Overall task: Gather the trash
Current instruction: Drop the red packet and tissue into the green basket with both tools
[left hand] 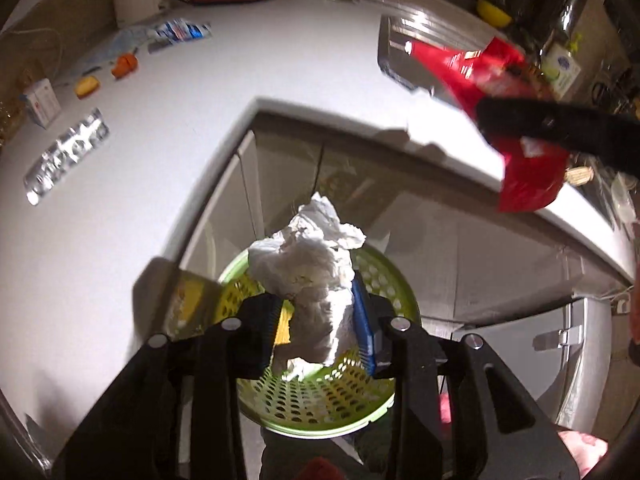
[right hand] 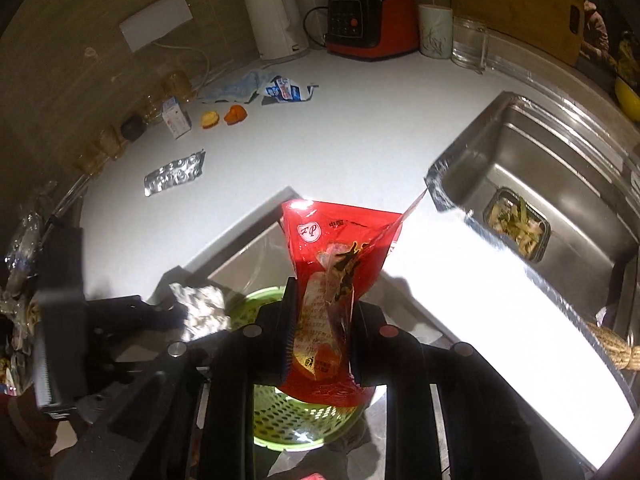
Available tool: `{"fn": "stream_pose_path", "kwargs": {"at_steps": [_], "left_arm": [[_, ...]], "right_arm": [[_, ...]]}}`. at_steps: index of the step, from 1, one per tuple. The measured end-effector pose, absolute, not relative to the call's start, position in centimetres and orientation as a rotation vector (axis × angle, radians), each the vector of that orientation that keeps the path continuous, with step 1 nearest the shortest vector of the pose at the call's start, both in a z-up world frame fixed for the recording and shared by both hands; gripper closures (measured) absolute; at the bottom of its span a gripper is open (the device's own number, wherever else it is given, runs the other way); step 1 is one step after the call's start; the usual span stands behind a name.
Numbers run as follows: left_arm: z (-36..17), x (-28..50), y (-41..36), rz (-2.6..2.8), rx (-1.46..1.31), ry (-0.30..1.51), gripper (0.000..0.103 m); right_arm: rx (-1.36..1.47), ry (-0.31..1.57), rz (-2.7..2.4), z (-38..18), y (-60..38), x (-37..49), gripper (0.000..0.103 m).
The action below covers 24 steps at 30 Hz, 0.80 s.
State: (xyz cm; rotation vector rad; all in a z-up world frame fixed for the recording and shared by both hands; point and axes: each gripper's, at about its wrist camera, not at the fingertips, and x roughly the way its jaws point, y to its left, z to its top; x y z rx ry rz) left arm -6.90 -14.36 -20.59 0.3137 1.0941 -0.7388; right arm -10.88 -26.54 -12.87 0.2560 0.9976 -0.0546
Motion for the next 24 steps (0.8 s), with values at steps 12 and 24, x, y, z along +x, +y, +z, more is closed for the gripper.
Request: {"fn": "stream_pose_path", "kwargs": {"at_steps": [12, 24], "left_arm": [[-20.3, -8.5, -15.9, -0.678, 0.321, 1.094, 0.037], [-16.6, -7.9, -13.3, -0.565, 0.29, 1.025, 0.026]], "right_arm": [[0.246, 1.011, 0.031, -13.8, -26.5, -12.9, 0.079], [0.219, 1.062, 0.096, -16.3, -24.6, -13.1, 0.075]]}}
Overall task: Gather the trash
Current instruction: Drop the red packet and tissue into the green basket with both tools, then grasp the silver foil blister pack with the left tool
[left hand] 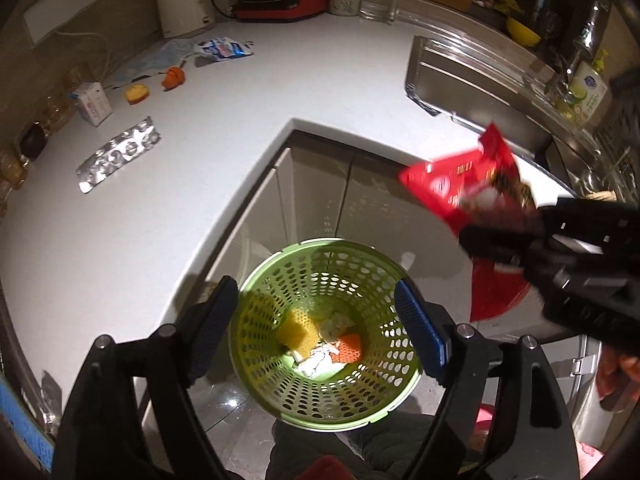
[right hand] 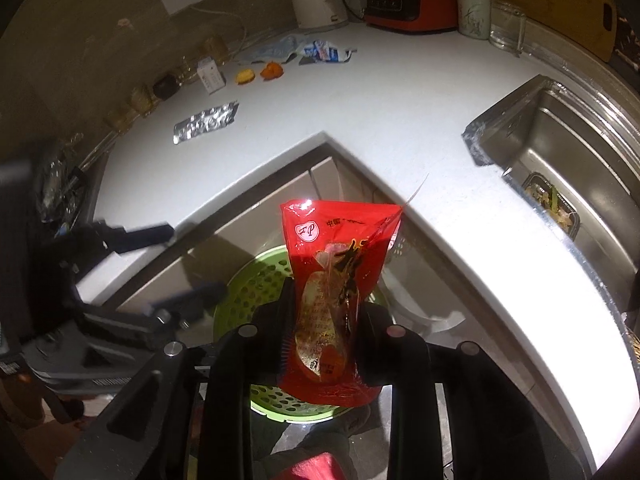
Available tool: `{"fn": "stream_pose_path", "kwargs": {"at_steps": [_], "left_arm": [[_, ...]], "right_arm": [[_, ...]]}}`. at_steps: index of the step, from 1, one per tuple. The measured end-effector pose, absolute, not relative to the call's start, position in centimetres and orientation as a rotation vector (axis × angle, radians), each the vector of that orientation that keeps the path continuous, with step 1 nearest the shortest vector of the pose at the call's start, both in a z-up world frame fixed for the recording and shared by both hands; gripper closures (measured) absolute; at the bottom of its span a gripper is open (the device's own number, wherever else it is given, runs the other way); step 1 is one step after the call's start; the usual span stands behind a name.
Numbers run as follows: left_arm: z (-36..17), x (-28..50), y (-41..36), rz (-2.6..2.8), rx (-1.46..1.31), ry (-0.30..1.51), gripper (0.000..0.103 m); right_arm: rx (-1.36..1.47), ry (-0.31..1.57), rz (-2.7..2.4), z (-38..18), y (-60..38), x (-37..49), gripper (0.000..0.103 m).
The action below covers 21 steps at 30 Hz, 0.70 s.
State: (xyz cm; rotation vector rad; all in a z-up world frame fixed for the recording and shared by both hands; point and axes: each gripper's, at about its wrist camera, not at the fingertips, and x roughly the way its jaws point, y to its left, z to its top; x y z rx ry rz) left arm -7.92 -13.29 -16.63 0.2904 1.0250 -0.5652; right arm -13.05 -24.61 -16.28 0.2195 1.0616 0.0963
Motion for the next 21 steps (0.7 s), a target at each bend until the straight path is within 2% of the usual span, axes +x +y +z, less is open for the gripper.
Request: {"fn": "stream_pose_path", "kwargs": {"at_steps": [7, 10, 12, 15, 21], "left_arm": [[-15.6, -7.2, -11.4, -0.514, 0.274, 1.002, 0.024], [-15.3, -6.6, -10.7, -0.495, 0.258, 1.0, 0.023], [-15.1, -6.2, -10.0, -0.484, 0.252, 0.994, 0.023], [-14.9, -5.5, -9.3, -0.471, 0.247, 0.987, 0.022], [-14.5, -3.9, -7.6, -0.46, 0.23, 0.97, 0.017]], "right_arm": [[0.209, 1.157, 0.166, -20.5, -22.3, -12.6, 0.072], [0.198, 1.194, 0.189, -21.8, -21.4, -12.3, 0.062], [0.185, 1.215, 0.203, -22.6, -20.7, -12.0, 0.038], [0.169, 1.233, 0.202, -23.0, -20.1, -11.5, 0.019], [0.172, 1.22, 0.189, -21.9, -19.5, -10.5, 0.008]]}}
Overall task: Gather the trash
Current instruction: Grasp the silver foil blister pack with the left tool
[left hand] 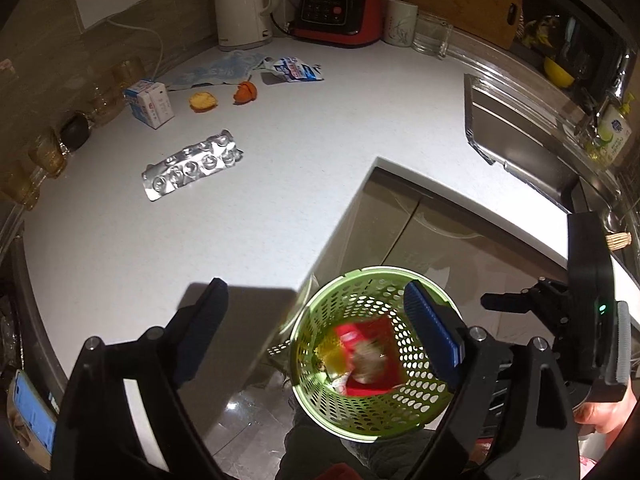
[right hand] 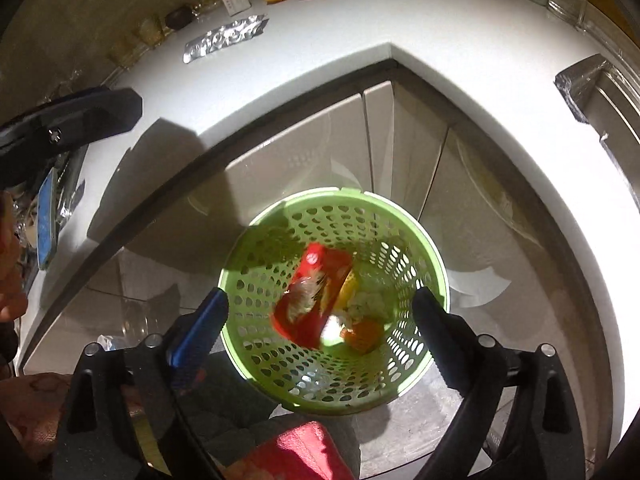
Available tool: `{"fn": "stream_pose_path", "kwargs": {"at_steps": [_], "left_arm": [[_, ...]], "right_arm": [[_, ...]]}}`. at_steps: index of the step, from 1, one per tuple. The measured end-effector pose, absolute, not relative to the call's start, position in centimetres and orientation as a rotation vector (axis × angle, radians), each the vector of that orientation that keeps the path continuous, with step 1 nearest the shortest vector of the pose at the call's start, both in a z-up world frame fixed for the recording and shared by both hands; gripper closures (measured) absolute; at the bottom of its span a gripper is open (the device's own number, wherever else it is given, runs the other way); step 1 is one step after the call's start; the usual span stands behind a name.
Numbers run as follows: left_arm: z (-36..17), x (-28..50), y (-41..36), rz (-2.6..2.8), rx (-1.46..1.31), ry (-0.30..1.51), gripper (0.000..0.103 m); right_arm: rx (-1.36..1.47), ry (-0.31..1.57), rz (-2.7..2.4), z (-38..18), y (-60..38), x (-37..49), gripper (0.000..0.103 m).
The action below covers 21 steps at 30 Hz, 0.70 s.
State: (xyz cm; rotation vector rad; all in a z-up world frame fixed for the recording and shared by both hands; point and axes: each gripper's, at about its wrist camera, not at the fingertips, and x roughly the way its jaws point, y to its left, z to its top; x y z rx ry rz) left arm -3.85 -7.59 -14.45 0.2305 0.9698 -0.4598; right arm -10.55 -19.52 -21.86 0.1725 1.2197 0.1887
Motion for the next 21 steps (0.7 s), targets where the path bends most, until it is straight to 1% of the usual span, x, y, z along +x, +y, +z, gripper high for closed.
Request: {"fn": "stream_pose_path", "kwargs": {"at_steps": [4, 6, 8, 11, 15, 21], "left_arm": [[-14.1, -2.3, -6.1, -0.457, 0.219, 0.947, 0.012], [-13.9, -1.2, -5.3, -0.455, 0.218, 0.934, 0.012], [-13.7, 0.1, -4.4, -0.457, 0.228, 0.917, 0.008], [-13.5, 2.3, -3.3, -0.467, 0.26, 0.886, 0.008], [-13.2, 5.8, -2.1, -0.499, 0.321, 0.821, 0.008], [-13.5, 10.8, -2.3, -0.602, 0.417, 0.8, 0.008]], "right_arm": [[0.197, 1.192, 0.177, -20.6, -19.8, -9.4, 0.007], [0.207, 1.175, 0.165, -19.7, -20.3, -9.0, 0.007], [0.213, 1.159, 0.154, -18.9, -20.6, -8.7, 0.006], [0.212, 1.137, 0.133, -17.8, -20.9, -7.5, 0.003], [0.219, 1.11, 0.11, -16.8, -21.4, -6.2, 0.003], [0.237, 1.099, 0.073, -16.1, -21.2, -4.0, 0.003]]}}
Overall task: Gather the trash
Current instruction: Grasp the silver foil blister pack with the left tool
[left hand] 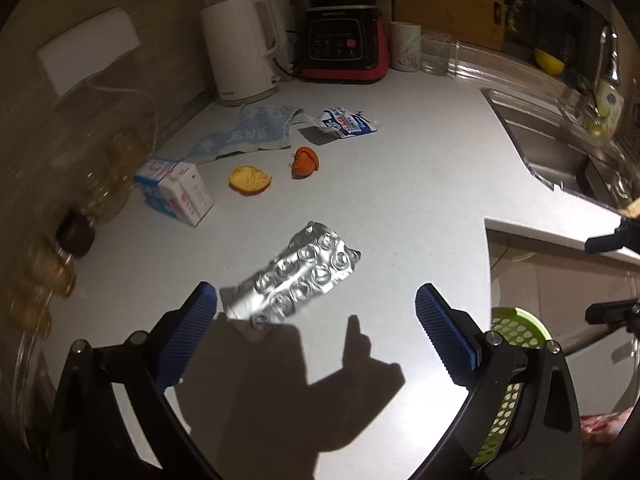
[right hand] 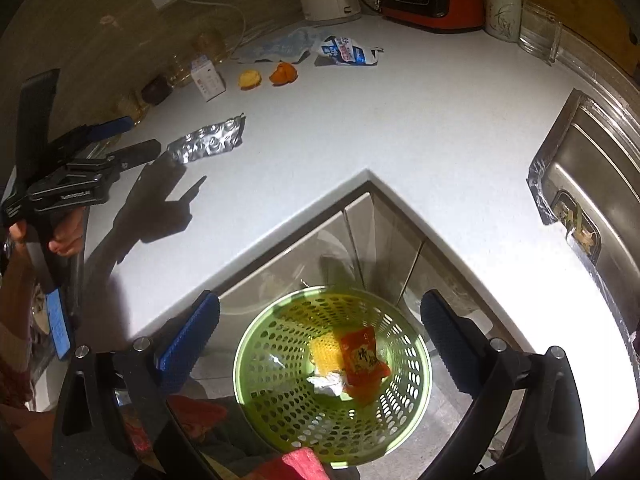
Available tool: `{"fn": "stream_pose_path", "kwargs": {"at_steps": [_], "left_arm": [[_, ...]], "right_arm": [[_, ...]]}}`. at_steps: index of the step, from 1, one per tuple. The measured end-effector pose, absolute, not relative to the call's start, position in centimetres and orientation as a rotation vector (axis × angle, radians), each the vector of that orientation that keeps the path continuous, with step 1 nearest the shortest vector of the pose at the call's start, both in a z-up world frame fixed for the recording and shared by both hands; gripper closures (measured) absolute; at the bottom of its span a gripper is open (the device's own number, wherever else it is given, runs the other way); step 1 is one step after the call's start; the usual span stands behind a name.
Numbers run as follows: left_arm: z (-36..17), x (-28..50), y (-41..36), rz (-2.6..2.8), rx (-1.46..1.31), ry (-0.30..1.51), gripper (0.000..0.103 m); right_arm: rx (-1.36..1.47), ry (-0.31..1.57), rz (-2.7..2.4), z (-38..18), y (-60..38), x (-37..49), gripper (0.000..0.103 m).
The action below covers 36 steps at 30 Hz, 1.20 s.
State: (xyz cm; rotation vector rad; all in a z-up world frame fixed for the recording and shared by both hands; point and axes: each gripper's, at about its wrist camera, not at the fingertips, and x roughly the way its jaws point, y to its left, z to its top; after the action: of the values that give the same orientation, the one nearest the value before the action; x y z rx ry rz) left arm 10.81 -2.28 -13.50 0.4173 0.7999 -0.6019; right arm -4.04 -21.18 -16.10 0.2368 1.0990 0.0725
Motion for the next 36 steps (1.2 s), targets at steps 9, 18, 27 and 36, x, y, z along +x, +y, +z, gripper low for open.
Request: {"fn": "stream_pose_path", "kwargs": {"at_steps": [9, 18, 27, 36], "left_arm": [[-16.5, 16.5, -3.8, -0.868, 0.579, 0.855, 0.008], [-19.4, 19.8, -5.5, -1.017, 0.679, 0.932, 0.009], [-20.2, 19.9, -5.1, -1.043, 0.661, 0.97, 0.026], [-20.0, 19.4, -4.2, -0.982, 0.591, 0.979, 0.043]], "right_arm": [[0.258, 1.109, 0.038, -16.1, -20.5, -1.4, 0.003], [0.289, 1.13, 0.004, -16.8, -20.7, -0.2, 0.003], [0.289, 1.121, 0.006, -16.6, -20.8, 1.5, 0.003], [0.234, 1.065, 0.076, -14.9, -19.6, 6.3, 0.003]]}}
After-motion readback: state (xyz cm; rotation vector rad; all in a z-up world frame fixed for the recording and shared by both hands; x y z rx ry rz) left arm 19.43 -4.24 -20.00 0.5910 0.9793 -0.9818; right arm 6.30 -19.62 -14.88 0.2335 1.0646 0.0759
